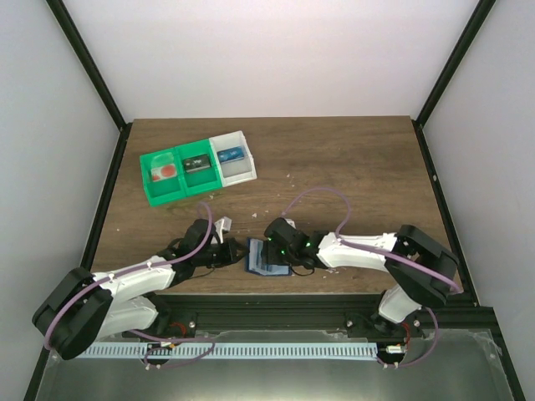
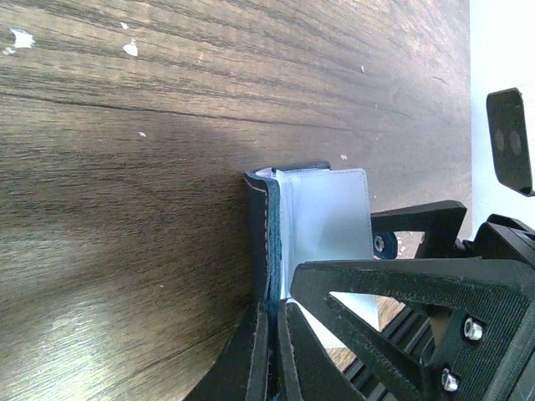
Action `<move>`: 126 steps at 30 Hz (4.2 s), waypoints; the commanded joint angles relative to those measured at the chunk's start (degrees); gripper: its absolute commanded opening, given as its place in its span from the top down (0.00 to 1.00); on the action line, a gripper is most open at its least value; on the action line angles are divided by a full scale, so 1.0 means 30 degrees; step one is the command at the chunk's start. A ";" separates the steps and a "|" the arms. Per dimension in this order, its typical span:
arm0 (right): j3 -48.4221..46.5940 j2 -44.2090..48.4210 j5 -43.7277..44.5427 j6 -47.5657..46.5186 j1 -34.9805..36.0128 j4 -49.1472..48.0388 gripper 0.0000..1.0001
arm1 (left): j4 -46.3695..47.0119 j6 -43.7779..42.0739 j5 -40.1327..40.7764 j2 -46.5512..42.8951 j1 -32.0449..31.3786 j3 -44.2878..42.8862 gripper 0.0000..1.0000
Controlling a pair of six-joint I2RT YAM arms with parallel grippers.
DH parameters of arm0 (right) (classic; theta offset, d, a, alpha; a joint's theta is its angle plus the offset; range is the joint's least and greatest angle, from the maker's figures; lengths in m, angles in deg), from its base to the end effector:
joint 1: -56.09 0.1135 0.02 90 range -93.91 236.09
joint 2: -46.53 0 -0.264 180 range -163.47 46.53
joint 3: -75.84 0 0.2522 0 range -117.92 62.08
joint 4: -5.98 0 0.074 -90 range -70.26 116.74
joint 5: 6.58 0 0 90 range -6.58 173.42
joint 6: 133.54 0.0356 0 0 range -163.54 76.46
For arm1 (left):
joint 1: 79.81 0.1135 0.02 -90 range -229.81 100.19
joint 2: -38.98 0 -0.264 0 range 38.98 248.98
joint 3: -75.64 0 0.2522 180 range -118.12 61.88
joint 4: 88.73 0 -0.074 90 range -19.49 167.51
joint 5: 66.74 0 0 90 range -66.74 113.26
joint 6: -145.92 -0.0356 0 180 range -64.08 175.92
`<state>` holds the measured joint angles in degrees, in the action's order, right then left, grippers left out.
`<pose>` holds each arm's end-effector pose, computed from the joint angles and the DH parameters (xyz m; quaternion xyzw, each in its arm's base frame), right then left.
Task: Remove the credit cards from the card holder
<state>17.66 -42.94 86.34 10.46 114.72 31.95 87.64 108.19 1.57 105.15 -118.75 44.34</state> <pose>0.1537 0.2486 0.1544 -0.0316 0.9587 0.2209 0.1766 0.1504 -0.1385 0.1441 -0.0215 0.8881 -0.4234 0.1774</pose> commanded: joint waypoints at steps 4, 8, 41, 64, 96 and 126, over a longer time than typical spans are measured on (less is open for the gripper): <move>-0.0416 0.1984 0.1525 0.0038 0.0078 0.3320 0.35 | 0.0517 -0.0026 0.0088 -0.0028 -0.0032 0.0215 1.00; -0.0536 0.3393 0.1996 -0.0086 0.0078 0.3836 0.39 | 0.0540 0.0053 0.0192 0.0018 -0.0044 0.0347 1.00; 0.3958 0.1378 -0.3884 -0.0415 -0.1236 -0.5400 0.77 | 0.0802 -0.0208 -0.0410 0.0721 -0.0028 -0.0416 0.76; 0.5157 -0.0417 -0.7592 0.0526 -0.2466 -1.0353 0.82 | 0.2633 -0.0782 -0.0491 0.3741 -0.0034 0.1111 0.98; 0.6930 0.4577 -0.5552 0.0747 -0.3372 -0.6777 1.00 | 0.2129 -0.1424 0.1038 0.5240 -0.0029 0.0677 0.97; 0.7939 1.3119 -0.3284 -0.9639 -0.3534 -0.8355 1.00 | -0.4157 -0.0001 0.0151 -0.1661 -0.0009 -0.4900 0.16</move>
<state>38.73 -8.74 75.89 -3.14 103.79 18.38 81.83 106.36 2.20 102.81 -118.90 32.51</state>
